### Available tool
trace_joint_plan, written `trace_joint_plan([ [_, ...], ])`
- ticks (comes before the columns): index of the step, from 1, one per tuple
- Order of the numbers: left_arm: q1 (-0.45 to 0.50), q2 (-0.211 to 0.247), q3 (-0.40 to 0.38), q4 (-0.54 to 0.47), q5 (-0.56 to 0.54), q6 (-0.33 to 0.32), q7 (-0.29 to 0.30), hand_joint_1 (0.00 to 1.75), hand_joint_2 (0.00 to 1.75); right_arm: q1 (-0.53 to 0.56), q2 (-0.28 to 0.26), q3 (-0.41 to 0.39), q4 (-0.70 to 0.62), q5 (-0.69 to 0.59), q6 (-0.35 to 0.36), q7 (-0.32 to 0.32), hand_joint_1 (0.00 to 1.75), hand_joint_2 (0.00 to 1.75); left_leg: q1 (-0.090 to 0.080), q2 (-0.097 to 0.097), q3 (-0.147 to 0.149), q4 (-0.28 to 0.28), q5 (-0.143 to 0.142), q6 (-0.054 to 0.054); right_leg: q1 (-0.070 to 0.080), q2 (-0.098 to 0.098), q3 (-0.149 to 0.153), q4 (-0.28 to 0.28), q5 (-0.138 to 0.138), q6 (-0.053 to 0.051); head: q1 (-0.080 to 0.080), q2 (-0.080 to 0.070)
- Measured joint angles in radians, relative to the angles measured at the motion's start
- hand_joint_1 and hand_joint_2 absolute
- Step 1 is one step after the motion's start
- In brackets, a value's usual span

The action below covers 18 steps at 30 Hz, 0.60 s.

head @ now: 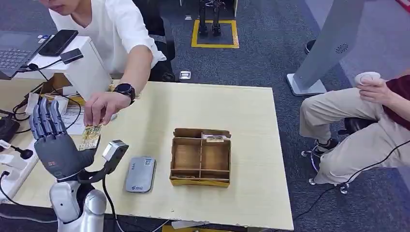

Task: Pass the card to the sensor for recognition and then transmit it.

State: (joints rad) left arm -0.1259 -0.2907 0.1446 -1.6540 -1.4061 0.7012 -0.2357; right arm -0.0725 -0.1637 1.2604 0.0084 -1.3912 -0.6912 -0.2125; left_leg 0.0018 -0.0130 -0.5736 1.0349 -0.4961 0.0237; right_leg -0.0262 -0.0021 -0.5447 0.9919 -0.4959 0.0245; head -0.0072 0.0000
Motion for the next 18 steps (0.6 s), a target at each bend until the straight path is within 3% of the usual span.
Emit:
trace_joint_plan([
  [2,-0.015,-0.001,0.0,0.014,-0.001,0.0,0.009,0.05,1.75,-0.001,0.0,0.001,0.0,0.0,0.0,0.002,0.0,1.75,0.0,0.0,0.0,0.0,0.0,0.0,0.0,0.0,0.0,0.0,0.0,0.0,0.0,0.0],
  [3,-0.022,-0.001,0.0,0.021,-0.001,0.0,0.012,1.71,1.75,-0.001,0.0,0.002,0.0,0.0,0.0,0.003,0.0,1.75,0.0,0.0,0.0,0.0,0.0,0.0,0.0,0.0,0.0,0.0,0.0,0.0,0.0,0.0],
  [6,-0.033,-0.003,-0.002,0.031,0.021,0.0,0.017,1.75,1.75,-0.002,0.0,0.002,0.0,0.0,0.0,0.003,0.0,1.75,0.0,0.0,0.0,0.0,0.0,0.0,0.0,0.001,0.0,0.0,0.0,0.0,0.0,0.0],
  [12,-0.034,-0.003,-0.002,0.034,0.116,0.0,-0.077,1.75,1.75,-0.002,-0.001,0.011,0.0,0.003,0.0,0.003,0.0,1.75,0.0,0.001,0.0,0.0,0.0,0.0,0.0,0.001,0.0,0.0,0.0,0.0,0.0,0.0],
  [18,-0.034,-0.003,-0.002,0.034,0.136,0.0,-0.101,1.75,1.75,-0.002,-0.003,0.016,0.0,-0.002,0.0,0.003,0.0,1.75,0.0,0.001,0.0,0.0,0.0,0.0,0.0,0.001,0.0,0.0,0.0,0.0,0.0,0.0],
])
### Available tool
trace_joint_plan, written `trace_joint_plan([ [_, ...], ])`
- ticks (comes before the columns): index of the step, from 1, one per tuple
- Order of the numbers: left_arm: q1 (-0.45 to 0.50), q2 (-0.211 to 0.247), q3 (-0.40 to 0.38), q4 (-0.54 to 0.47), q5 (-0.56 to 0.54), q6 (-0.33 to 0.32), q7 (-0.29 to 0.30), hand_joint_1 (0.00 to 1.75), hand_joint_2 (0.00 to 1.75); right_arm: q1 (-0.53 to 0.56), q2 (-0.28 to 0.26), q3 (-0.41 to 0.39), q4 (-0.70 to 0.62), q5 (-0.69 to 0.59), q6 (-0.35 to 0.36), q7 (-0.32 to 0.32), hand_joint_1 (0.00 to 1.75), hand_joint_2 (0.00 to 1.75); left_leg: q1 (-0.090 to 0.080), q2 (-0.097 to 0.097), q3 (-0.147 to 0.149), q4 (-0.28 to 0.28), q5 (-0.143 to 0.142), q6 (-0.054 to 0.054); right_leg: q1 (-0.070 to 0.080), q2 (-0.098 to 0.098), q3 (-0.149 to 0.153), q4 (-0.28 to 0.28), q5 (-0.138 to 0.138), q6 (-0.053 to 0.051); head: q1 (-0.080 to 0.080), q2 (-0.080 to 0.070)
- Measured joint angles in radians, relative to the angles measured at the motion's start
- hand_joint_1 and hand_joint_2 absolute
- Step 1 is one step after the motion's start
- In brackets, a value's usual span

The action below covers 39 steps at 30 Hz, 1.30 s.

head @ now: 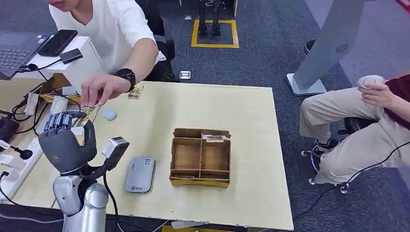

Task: Pass the card to the sensor for recognition and then transmit it.

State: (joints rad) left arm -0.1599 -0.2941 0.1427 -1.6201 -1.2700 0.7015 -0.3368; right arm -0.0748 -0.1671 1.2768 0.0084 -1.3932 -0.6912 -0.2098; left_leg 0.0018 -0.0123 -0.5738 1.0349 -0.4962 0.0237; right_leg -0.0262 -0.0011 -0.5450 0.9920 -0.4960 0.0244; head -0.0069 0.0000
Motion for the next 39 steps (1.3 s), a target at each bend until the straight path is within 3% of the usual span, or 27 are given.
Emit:
trace_joint_plan([
  [23,0.0,0.0,0.0,-0.018,0.042,0.0,-0.049,1.75,1.75,0.001,-0.003,0.001,0.0,-0.021,0.0,-0.003,0.0,1.75,0.0,0.0,0.0,0.0,0.0,0.0,0.0,0.0,0.0,0.0,0.0,0.0,0.0,0.0],
  [39,0.004,0.0,0.01,-0.019,-0.037,0.0,-0.035,1.75,1.75,0.006,-0.003,0.001,0.0,-0.031,0.0,-0.008,0.0,1.75,0.0,-0.001,0.0,0.0,0.0,0.0,0.0,-0.001,0.001,0.0,0.0,0.0,0.0,0.0],
])
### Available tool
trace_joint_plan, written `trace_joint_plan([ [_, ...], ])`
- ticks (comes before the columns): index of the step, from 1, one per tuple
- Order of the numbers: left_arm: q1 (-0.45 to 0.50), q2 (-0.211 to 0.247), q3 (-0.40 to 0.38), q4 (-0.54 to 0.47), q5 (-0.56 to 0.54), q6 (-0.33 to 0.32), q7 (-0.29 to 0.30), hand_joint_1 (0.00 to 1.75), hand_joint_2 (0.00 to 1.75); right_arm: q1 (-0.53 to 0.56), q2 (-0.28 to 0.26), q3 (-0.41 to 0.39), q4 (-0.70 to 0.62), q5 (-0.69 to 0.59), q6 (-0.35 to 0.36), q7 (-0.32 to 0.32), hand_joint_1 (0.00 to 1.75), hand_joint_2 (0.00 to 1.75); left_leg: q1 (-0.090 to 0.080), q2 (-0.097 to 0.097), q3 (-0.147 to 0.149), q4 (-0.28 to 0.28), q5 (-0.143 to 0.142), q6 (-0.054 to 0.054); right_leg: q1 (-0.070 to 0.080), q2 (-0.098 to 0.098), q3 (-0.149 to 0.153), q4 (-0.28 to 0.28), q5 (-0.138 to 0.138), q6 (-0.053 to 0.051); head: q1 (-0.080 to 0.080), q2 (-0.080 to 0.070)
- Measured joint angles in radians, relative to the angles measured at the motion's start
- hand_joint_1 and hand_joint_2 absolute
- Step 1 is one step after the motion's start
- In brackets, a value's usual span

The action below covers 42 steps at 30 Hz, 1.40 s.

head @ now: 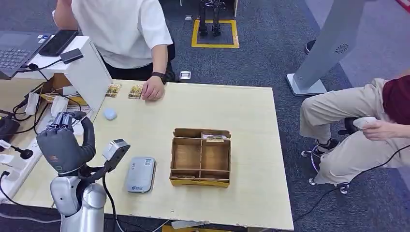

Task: Pass the card to the sensor for recognition and then transmit it.

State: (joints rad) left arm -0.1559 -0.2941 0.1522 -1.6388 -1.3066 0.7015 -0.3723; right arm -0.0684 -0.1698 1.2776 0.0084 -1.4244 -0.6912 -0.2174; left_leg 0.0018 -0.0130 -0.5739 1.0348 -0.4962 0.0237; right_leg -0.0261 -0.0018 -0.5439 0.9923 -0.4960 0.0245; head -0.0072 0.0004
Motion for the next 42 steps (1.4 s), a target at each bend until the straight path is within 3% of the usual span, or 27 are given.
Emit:
trace_joint_plan([
  [8,0.026,0.0,0.053,0.003,-0.059,0.0,0.032,1.75,1.75,0.008,0.0,-0.001,0.0,-0.01,0.0,0.0,0.0,1.75,0.0,0.0,0.0,0.0,0.0,0.0,0.0,0.0,0.0,0.0,0.0,0.0,0.0,0.0],
  [15,0.079,0.001,0.068,0.066,-0.155,0.0,0.105,1.75,1.75,0.013,0.0,-0.002,0.0,-0.018,0.0,-0.002,0.0,1.75,0.0,0.0,0.0,0.0,0.0,0.0,0.0,-0.001,0.0,0.0,0.0,0.0,0.0,0.0],
  [24,0.098,0.002,0.068,0.108,-0.164,0.0,0.116,1.75,1.75,0.015,0.0,-0.003,0.0,-0.02,0.0,-0.002,0.0,1.75,0.0,0.0,0.0,0.0,0.0,0.0,0.0,-0.001,0.0,0.0,0.0,0.0,0.0,0.0],
  [31,0.115,0.006,0.068,0.199,-0.115,0.0,0.16,1.75,1.75,0.016,0.0,-0.019,0.0,-0.023,0.0,-0.005,0.0,1.75,0.0,0.0,0.0,0.0,0.0,0.0,0.0,0.0,0.0,0.0,0.0,0.0,0.0,0.0],
  [42,0.141,0.005,0.068,0.299,-0.17,0.0,0.197,1.75,1.75,0.018,0.0,-0.026,0.0,-0.023,0.0,-0.005,0.0,1.75,0.0,0.0,0.0,0.0,0.0,0.0,0.0,0.0,0.0,0.0,0.0,0.0,0.0,0.0],
])
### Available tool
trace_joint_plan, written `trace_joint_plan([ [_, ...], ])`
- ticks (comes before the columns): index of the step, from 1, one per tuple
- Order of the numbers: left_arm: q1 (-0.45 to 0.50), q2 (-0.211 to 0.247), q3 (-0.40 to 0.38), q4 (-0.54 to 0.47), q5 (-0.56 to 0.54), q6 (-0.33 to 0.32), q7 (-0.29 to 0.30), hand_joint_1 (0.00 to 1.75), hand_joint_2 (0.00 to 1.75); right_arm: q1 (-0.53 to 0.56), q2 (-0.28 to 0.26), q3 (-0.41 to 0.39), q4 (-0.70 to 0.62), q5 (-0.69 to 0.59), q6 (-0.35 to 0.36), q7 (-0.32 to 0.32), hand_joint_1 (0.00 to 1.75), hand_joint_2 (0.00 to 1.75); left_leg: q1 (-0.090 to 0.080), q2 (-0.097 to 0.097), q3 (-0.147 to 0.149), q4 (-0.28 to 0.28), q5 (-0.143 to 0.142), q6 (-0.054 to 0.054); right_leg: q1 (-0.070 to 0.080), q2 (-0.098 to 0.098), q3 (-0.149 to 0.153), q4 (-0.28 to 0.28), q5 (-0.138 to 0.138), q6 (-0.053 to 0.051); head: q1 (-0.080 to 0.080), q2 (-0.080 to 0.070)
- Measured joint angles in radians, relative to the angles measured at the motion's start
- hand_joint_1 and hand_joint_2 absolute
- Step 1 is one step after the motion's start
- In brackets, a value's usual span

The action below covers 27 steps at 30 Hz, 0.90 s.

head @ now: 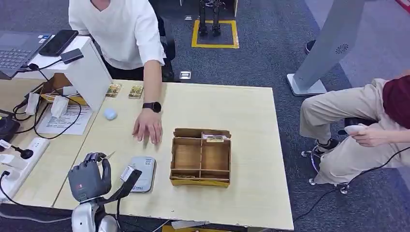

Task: Pass the card to the sensor for recognition and then transmit it.

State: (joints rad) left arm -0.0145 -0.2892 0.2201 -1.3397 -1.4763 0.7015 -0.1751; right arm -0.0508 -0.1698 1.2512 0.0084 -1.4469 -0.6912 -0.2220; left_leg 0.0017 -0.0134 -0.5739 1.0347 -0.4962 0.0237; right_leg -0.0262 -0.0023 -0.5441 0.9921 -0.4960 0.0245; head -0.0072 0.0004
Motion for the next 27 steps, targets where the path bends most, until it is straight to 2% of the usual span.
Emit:
trace_joint_plan([
  [8,0.002,0.001,-0.007,0.077,-0.032,0.0,0.011,1.75,1.75,0.0,0.0,0.0,0.0,0.0,0.0,0.0,0.0,1.75,0.0,0.0,0.0,0.0,0.0,0.0,0.0,0.0,0.0,0.0,0.0,0.0,0.0,0.0],
  [27,-0.003,0.008,-0.051,0.215,0.007,0.003,0.022,1.75,1.75,-0.001,0.0,0.0,0.0,0.002,0.0,-0.008,0.0,1.75,0.0,0.0,0.001,0.0,0.0,0.0,0.0,0.0,0.001,0.0,0.0,0.0,0.0,0.0],
])
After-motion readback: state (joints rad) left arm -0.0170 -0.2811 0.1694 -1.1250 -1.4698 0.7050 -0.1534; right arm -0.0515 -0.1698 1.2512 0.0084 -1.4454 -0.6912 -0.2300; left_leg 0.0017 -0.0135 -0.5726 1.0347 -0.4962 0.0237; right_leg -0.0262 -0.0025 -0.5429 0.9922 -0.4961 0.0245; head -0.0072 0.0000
